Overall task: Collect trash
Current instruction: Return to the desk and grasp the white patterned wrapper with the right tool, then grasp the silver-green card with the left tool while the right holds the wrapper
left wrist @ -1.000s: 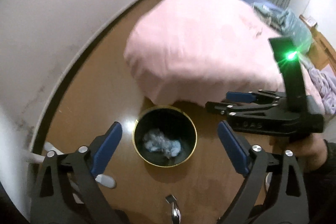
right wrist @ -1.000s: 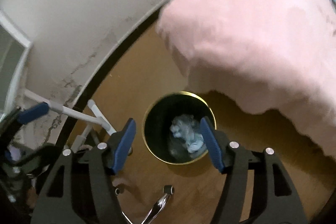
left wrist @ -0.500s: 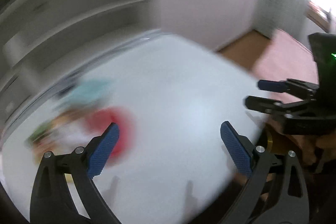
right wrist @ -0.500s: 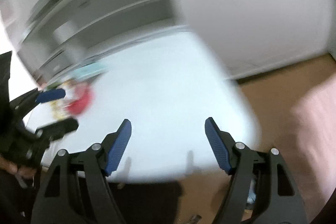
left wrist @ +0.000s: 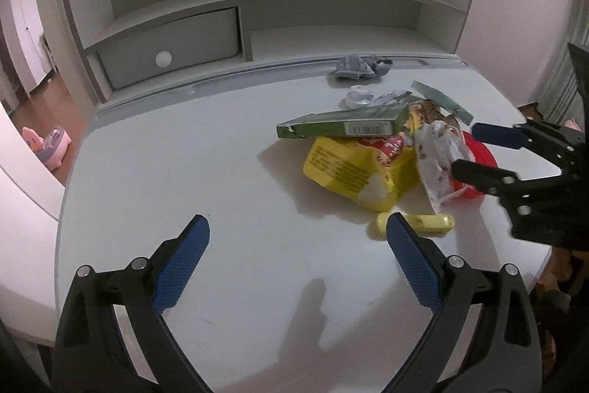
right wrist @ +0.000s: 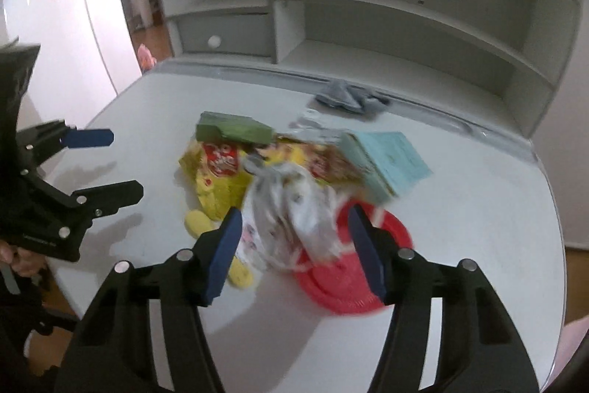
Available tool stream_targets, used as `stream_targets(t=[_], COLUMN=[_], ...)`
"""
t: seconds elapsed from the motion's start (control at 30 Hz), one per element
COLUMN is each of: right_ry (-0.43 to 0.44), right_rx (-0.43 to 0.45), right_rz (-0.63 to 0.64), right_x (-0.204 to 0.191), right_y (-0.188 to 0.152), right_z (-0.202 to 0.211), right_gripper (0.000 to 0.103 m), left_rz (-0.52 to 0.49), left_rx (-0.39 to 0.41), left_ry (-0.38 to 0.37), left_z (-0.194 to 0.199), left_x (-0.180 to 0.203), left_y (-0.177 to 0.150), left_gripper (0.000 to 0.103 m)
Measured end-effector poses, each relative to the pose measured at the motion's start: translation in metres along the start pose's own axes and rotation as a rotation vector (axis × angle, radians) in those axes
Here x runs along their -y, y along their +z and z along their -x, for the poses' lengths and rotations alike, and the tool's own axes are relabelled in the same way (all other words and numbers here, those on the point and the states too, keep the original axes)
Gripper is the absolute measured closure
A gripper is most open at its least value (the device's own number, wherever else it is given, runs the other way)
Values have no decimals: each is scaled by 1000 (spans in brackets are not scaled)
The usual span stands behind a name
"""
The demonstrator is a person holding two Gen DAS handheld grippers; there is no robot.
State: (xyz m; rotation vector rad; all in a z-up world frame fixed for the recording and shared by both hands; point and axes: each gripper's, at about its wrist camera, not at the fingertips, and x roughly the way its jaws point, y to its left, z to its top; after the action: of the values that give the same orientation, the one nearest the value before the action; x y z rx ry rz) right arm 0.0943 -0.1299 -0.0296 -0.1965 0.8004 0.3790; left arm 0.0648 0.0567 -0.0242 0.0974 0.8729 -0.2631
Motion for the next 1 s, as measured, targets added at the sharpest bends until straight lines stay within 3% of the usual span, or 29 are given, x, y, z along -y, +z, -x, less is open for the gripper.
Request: stream_targets(t=[0.1,0.13,0.17,0.2,0.37,0.47,0.67,0.77,0.83,0.9,1.0], right_ry=[-41,-57,-72,-73,-37,-12,12,16,21,24,49], right_rx=[-23,-26,-22,-9,80,83,70,75,81,86,83], right_rz=[32,45,54,49,-10,-45,-86,-101,-109,-116,-142], right_x=[-7,-7,-9,-8,4,14,29,36,41,44,54], right_y=[5,4,1,1,-3,-8,-25,-31,-34,-36,-38], right_z=[-15,-19,-18,-15,21,34,48,54,57,60,61], right_gripper=[56,61,80,82,84,84,84,84,84,84,84], left_rz=[-11,-16,-24,-28,-71,-118,-177,-199,-206,-208,-180], left_rx=[3,5,8,8,34,65,53,51,34,8,-26], left_ry=[-7,-9,-14,-15,-15,2,49,54,43,41,-10], left_z=[-7,-9,-10,-17,-26,-27,-42,-48,-53,-61,-64], left_x=[-3,1,2,6,19,29,49,56,58,59,53], left_y=[6,6,6,11,27,39,50,54,60,65,71], left_gripper=[9,9,9,9,9,9,11,28,56,78,81])
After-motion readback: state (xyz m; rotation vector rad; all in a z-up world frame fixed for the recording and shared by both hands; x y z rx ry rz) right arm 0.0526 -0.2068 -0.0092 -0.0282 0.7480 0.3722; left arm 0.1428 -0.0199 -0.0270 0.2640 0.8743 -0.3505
